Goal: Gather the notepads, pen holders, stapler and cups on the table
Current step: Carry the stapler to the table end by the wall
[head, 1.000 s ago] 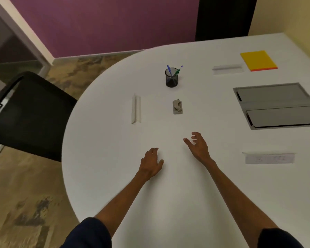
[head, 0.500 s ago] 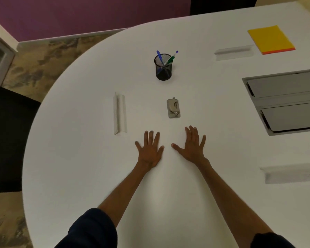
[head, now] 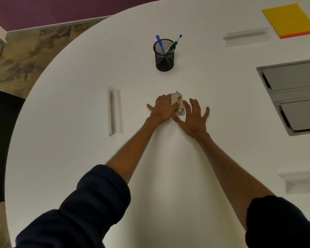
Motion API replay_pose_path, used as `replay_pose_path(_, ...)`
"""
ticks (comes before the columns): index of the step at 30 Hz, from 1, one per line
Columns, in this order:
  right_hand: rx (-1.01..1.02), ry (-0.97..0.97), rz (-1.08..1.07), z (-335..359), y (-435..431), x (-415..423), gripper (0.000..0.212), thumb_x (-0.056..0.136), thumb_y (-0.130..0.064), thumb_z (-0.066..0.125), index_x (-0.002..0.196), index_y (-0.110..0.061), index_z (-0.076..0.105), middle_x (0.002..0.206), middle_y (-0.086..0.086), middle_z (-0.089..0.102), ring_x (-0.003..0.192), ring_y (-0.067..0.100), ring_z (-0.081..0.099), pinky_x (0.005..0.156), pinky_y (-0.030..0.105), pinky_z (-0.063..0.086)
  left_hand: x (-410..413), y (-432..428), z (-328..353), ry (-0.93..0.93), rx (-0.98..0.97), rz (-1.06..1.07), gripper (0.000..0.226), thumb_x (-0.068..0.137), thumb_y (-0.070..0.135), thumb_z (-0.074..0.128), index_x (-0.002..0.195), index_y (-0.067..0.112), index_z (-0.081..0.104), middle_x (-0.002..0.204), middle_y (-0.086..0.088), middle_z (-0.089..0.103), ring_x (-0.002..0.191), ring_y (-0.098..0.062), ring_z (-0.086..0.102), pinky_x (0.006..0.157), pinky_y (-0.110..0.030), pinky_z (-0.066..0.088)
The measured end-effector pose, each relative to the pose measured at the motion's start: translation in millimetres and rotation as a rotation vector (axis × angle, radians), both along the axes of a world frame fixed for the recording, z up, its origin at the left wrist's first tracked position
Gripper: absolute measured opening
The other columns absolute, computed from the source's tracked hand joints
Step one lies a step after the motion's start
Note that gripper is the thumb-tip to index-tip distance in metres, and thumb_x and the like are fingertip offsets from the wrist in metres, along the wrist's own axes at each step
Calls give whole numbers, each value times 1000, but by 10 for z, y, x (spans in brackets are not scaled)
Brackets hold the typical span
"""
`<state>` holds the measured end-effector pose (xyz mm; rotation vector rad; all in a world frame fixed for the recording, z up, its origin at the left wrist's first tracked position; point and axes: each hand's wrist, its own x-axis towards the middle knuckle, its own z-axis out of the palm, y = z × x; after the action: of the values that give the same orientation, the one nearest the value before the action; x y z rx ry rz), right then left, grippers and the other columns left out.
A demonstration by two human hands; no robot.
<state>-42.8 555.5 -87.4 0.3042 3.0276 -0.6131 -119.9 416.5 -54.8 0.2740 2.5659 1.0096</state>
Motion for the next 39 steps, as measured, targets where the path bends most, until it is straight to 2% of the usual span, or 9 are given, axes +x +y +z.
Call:
replay_pose_path(6, -12, 109, 2, -76, 6, 97, 77, 83, -78, 28, 144, -31, 36, 158, -1, 27, 149, 13, 12, 119, 50, -1, 175, -77, -35, 19, 152, 183, 46, 80, 44, 73, 111, 13, 58, 117, 0, 58, 113, -18, 53, 112, -51, 26)
replay_pose_path(9, 8, 191, 20, -108, -26, 268, 70, 86, -73, 34, 139, -28, 45, 153, 1, 36, 147, 17, 22, 120, 48, 8, 311, -122, 42, -55, 301, 261, 52, 65, 43, 73, 105, 12, 60, 109, 3, 62, 99, -13, 56, 92, -27, 45)
replay_pose_path(11, -42, 172, 22, -91, -53, 369, 70, 84, -74, 35, 136, -30, 48, 154, 0, 36, 147, 16, 21, 120, 46, 6, 471, -166, 63, -97, 401, 311, 54, 62, 35, 73, 108, 9, 62, 111, 1, 66, 95, -11, 59, 76, -12, 45)
replay_pose_path(17, -396, -87, 48, 105, -72, 680, 67, 74, -64, 67, 131, -30, 54, 151, -3, 39, 147, 15, 20, 118, 43, 4, 1119, -332, 98, -333, 695, 602, 64, 53, 2, 87, 108, 9, 54, 111, -13, 67, 100, -23, 66, 76, -25, 55)
replay_pose_path(21, -589, -129, 32, 370, -145, 1145, 64, 75, -56, 72, 127, -22, 56, 128, -5, 59, 121, 12, 51, 103, 28, 31, 1552, -350, 284, -499, 826, 646, 83, 54, -2, 82, 120, 19, 38, 113, -20, 65, 98, -33, 67, 80, -41, 58)
replay_pose_path(26, -858, -100, -92, 726, -214, 1706, 50, 80, -36, 78, 123, -22, 58, 118, -3, 64, 104, 13, 63, 90, 24, 50, 2038, -326, 652, -575, 863, 703, 81, 74, -7, 74, 137, 27, 36, 114, -14, 58, 92, -29, 68, 66, -33, 59)
replay_pose_path(30, -845, -116, -73, 1029, -192, 2160, 58, 73, -29, 85, 124, -20, 59, 114, -5, 64, 90, 6, 64, 82, 21, 48, 2431, -384, 889, -623, 913, 668, 80, 69, -11, 73, 134, 25, 44, 127, -17, 58, 101, -33, 67, 61, -33, 58)
replay_pose_path(34, -619, -20, -25, 1308, -95, 2656, 72, 60, -46, 88, 123, -28, 57, 115, -16, 60, 96, 0, 59, 81, 17, 45, 2861, -319, 1208, -663, 932, 534, 69, 69, -12, 73, 126, 22, 54, 126, -17, 62, 106, -34, 66, 66, -36, 59)
replay_pose_path(39, -358, 56, 50, 1686, 161, 3162, 63, 60, -51, 81, 115, -27, 64, 101, -12, 64, 93, 8, 60, 78, 26, 48, 3399, -146, 1547, -667, 904, 361, 70, 67, -15, 74, 119, 24, 49, 124, -20, 61, 107, -34, 66, 70, -35, 58)
